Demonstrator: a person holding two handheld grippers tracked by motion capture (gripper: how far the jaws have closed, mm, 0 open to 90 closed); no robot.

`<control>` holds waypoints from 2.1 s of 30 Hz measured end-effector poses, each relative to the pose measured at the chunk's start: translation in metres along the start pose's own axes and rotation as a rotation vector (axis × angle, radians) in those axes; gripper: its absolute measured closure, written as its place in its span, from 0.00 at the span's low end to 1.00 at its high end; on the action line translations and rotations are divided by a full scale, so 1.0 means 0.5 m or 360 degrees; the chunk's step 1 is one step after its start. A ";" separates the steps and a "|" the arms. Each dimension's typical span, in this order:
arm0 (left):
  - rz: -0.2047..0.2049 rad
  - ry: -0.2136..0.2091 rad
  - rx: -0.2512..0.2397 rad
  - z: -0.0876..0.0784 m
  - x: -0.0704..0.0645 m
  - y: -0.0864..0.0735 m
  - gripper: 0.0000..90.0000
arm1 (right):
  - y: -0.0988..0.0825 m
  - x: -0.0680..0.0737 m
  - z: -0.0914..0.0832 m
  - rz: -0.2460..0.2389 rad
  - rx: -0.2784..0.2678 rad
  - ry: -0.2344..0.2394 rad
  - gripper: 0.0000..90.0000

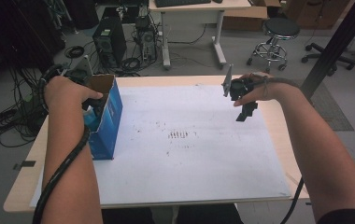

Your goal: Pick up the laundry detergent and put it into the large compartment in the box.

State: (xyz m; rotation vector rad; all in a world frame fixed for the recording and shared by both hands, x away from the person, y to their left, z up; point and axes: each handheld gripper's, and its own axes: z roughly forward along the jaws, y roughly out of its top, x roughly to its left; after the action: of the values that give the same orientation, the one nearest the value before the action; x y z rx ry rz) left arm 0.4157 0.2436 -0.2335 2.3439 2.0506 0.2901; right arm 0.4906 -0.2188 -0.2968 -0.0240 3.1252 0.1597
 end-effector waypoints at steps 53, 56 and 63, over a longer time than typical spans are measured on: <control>0.1265 -0.0142 -0.0279 -0.122 -0.280 0.056 0.07 | 0.008 0.004 -0.004 -0.0001 0.0021 -0.0006 0.05; 0.1301 -0.0135 -0.0252 -0.118 -0.286 0.056 0.07 | 0.010 0.004 -0.003 -0.0013 0.0020 -0.0002 0.05; 0.1433 -0.0174 -0.0269 -0.111 -0.305 0.052 0.07 | 0.011 0.005 -0.003 -0.0010 0.0022 -0.0004 0.06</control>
State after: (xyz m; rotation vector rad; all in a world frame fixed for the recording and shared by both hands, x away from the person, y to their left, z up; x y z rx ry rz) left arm 0.4142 0.0837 -0.1951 2.9034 0.7666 0.3025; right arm 0.4879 -0.2133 -0.2948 -0.0337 3.1235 0.1383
